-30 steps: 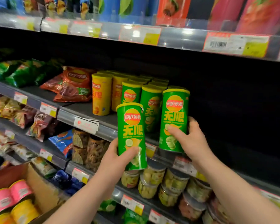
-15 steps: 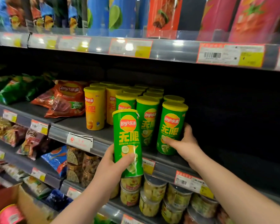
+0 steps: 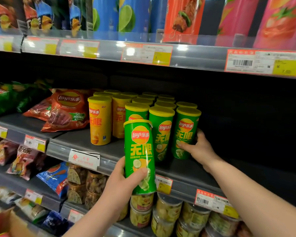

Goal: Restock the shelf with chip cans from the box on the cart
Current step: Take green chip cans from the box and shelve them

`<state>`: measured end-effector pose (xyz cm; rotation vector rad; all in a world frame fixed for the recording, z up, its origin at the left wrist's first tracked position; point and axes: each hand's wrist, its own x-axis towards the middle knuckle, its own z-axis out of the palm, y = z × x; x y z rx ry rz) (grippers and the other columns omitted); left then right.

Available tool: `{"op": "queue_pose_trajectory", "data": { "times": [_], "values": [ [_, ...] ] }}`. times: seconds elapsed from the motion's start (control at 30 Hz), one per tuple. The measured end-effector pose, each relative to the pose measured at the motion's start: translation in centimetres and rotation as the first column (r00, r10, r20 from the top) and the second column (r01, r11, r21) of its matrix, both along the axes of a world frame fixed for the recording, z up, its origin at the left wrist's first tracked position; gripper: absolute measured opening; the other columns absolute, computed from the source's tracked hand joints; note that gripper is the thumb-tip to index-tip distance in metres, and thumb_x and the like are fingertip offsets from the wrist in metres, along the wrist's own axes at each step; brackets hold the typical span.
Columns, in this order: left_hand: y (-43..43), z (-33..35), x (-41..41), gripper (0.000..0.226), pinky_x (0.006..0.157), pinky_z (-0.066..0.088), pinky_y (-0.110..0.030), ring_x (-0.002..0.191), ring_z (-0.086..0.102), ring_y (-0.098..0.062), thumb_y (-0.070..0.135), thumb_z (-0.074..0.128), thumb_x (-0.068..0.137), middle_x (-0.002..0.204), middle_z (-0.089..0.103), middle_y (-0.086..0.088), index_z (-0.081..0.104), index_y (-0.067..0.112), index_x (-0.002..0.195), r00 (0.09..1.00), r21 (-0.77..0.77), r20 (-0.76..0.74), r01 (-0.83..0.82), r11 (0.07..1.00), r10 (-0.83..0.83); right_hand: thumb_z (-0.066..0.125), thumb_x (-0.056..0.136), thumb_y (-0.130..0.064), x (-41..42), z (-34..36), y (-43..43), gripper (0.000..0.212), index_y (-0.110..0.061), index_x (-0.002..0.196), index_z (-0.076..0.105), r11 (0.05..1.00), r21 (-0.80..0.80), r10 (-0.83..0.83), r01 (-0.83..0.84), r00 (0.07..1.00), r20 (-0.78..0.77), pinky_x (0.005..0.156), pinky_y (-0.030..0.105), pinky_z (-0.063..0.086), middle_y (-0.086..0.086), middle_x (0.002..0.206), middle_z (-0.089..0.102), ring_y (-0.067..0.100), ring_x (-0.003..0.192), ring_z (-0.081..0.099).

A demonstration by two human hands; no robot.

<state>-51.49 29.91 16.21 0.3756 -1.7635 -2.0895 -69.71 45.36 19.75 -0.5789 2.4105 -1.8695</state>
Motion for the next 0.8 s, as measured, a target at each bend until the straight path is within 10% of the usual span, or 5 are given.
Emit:
{"op": "queue_pose_trajectory", "data": {
  "times": [0.57,0.8],
  "values": [
    [0.0,-0.1,0.0,0.035,0.056,0.049,-0.01,0.082,0.069,-0.005,0.013,0.066,0.083,0.101,0.072,0.004,0.056,0.027,0.114,0.997,-0.015,-0.03,0.07,0.997,-0.071,0.073,0.082,-0.021,0.0,0.0,0.4,0.074,-0.012,0.143,0.032,0.98,0.122,-0.152,0.156,0.987,-0.043,0.091,0.029,0.04,0.01,0.138,0.045,0.024,0.123,0.047],
    [2.3,0.4,-1.0,0.059,0.075,0.052,-0.024,0.093,0.069,-0.01,0.035,0.076,0.06,0.101,0.072,0.011,0.055,0.031,0.116,0.982,-0.087,-0.063,0.172,0.981,-0.177,0.06,0.09,-0.027,4.4,1.5,2.0,0.007,-0.027,0.097,0.059,0.987,0.157,0.053,-0.041,0.996,-0.074,0.071,0.023,0.047,-0.004,0.097,0.063,0.015,0.094,0.059]
  ]
}}
